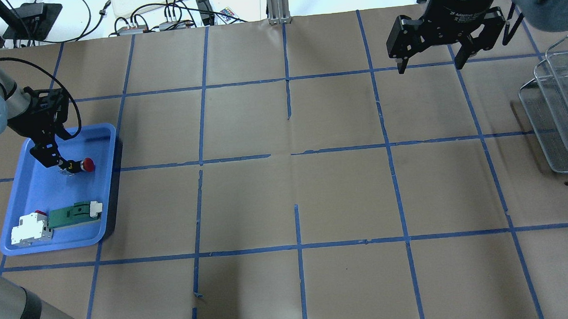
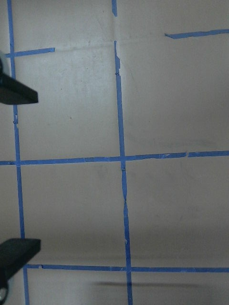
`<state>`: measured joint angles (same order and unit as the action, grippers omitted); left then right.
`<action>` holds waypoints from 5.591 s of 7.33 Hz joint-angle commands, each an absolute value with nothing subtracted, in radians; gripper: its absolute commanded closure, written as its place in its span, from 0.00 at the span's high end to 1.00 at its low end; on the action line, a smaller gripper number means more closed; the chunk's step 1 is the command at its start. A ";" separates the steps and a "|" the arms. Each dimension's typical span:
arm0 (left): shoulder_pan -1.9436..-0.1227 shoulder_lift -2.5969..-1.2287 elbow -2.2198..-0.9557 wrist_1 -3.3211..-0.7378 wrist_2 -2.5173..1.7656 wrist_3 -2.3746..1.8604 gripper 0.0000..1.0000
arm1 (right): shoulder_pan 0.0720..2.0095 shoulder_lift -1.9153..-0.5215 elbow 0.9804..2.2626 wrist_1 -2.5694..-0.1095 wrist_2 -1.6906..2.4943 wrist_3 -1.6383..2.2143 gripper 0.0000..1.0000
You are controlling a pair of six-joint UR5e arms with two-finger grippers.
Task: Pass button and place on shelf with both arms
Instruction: 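Close the left gripper on the red push button's black base, then lift the button and carry it toward the right gripper while the right gripper approaches, then close the right gripper on the button's black base beside the left gripper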
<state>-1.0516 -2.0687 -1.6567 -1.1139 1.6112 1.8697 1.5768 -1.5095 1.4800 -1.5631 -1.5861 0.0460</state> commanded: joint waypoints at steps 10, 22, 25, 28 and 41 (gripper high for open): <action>-1.151 -1.976 -1.680 -1.194 1.496 1.982 0.00 | 1.563 -1.488 1.479 -1.574 -1.566 0.026 1.00; -1.733 -1.919 -1.484 -1.250 0.871 1.273 0.00 | 1.347 -1.614 1.630 -1.502 -1.111 -1.493 1.00; -1.871 -1.902 -1.421 -1.239 0.835 1.258 0.00 | 1.341 -1.621 1.626 -1.514 -1.000 -1.698 1.00; -1.934 -1.879 -1.422 -1.235 0.834 1.258 0.00 | 1.342 -1.635 1.618 -1.499 -1.003 -1.677 1.00; -1.957 -1.827 -1.448 -1.190 0.828 1.249 0.00 | 1.355 -1.695 1.632 -1.384 -0.982 -1.683 0.96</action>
